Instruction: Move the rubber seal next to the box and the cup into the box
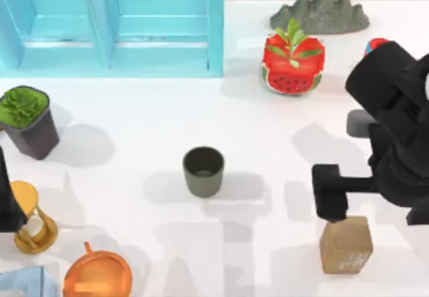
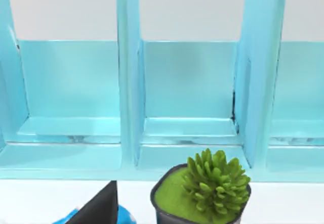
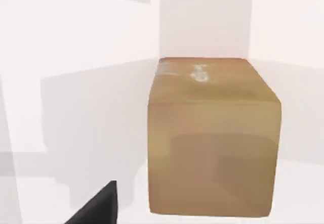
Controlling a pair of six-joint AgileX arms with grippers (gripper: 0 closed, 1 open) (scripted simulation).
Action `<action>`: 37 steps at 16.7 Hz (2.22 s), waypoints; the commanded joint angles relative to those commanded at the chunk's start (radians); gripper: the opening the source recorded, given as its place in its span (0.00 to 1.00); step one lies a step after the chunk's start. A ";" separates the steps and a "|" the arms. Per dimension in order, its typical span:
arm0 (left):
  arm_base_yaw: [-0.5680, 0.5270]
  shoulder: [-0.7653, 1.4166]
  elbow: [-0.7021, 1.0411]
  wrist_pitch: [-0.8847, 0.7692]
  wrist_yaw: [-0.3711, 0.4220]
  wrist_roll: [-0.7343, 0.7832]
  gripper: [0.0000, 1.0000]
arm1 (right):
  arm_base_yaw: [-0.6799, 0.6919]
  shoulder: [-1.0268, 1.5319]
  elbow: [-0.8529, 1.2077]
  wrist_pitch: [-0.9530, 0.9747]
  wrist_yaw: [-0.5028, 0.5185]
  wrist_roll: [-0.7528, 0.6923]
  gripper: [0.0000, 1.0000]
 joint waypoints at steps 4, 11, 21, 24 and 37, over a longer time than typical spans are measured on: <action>0.000 0.000 0.000 0.000 0.000 0.000 1.00 | 0.047 0.108 0.094 -0.073 0.003 0.048 1.00; 0.000 0.000 0.000 0.000 0.000 0.000 1.00 | 0.045 0.114 0.081 -0.055 0.003 0.047 1.00; 0.000 0.000 0.000 0.000 0.000 0.000 1.00 | 0.053 0.228 -0.115 0.254 0.003 0.055 1.00; 0.000 0.000 0.000 0.000 0.000 0.000 1.00 | 0.053 0.228 -0.115 0.254 0.003 0.055 1.00; 0.000 0.000 0.000 0.000 0.000 0.000 1.00 | 0.053 0.228 -0.115 0.254 0.003 0.055 0.02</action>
